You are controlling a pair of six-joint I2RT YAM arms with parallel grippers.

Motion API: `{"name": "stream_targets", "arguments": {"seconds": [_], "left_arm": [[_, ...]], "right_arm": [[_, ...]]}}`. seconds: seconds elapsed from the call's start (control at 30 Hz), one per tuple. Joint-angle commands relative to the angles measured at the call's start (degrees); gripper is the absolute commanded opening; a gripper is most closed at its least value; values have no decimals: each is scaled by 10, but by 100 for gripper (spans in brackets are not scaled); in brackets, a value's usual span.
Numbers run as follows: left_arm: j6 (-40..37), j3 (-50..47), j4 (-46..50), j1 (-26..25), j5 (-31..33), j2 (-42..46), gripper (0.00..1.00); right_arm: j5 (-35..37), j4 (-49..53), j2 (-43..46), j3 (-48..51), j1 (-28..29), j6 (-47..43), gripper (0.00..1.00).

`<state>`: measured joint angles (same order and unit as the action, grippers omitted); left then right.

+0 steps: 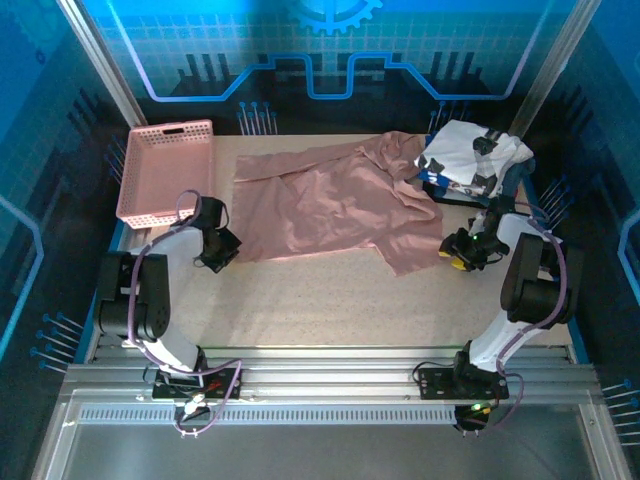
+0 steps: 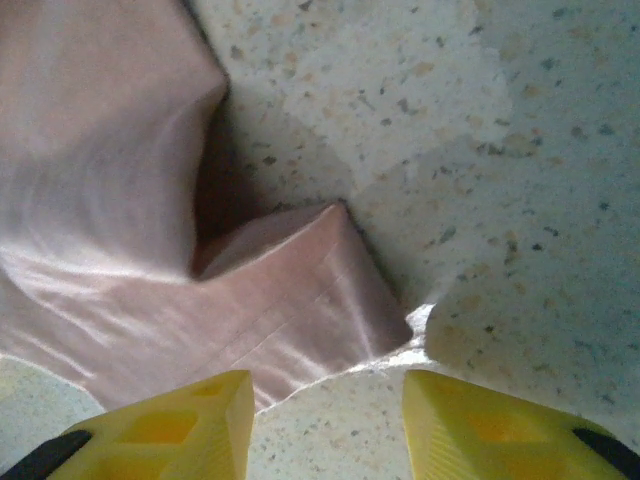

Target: Fold and stack the t-shirts

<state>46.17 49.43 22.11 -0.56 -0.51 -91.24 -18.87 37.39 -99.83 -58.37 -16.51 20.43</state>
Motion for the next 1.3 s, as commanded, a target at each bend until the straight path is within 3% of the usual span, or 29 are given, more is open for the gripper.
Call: {"name": "stream_targets", "arguments": {"seconds": [0.0, 0.13, 0.27, 0.63, 0.87, 1.0, 1.27], "left_arm": [[-22, -6, -2, -2, -16, 29, 0], [-29, -15, 2, -2, -20, 52, 0], [-41, -18, 21, 2, -20, 90, 0], [-80, -29, 119, 43, -37, 243, 0], [-99, -86, 170, 85, -51, 328, 0], [-113, -95, 211, 101, -48, 369, 0], [-94, -53, 241, 103, -75, 407, 0]], "right_arm": [[26, -7, -29, -25, 19, 19, 42], [57, -15, -44, -43, 32, 45, 29], [77, -9, -39, -68, 35, 64, 0], [54, 101, 183, -29, 23, 47, 0], [41, 170, 348, 58, 20, 82, 0], [37, 225, 441, 59, 11, 95, 0], [-5, 263, 491, -8, 11, 105, 0]]}}
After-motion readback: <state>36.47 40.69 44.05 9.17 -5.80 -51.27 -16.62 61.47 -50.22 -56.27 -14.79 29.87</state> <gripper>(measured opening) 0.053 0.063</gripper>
